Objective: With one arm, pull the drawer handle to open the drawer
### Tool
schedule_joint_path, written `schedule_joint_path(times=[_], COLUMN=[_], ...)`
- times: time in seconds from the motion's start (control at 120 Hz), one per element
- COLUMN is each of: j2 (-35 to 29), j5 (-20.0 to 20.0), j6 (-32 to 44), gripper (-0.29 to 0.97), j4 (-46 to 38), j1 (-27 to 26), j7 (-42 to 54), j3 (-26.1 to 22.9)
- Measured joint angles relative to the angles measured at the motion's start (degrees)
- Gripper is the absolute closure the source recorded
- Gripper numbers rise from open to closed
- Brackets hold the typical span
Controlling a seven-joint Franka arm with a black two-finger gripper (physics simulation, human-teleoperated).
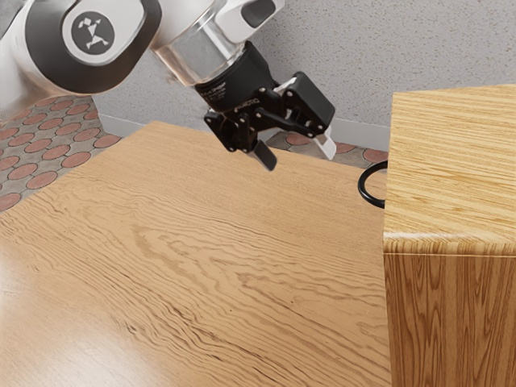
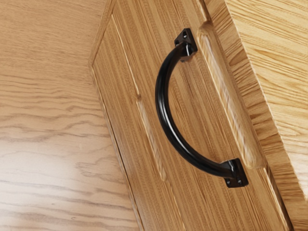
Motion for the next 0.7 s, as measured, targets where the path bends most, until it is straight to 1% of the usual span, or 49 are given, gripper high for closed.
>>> schedule_joint_path(times=[0.4, 0.7], j2=[1.3, 3.5], j5=[0.1, 0.3], j6=[3.6, 6.2], gripper=[0.0, 0.0], j4=[-3.0, -3.2], j1=[0.8, -0.8], j7=[-1.6, -2.4], j3=[-1.0, -1.4])
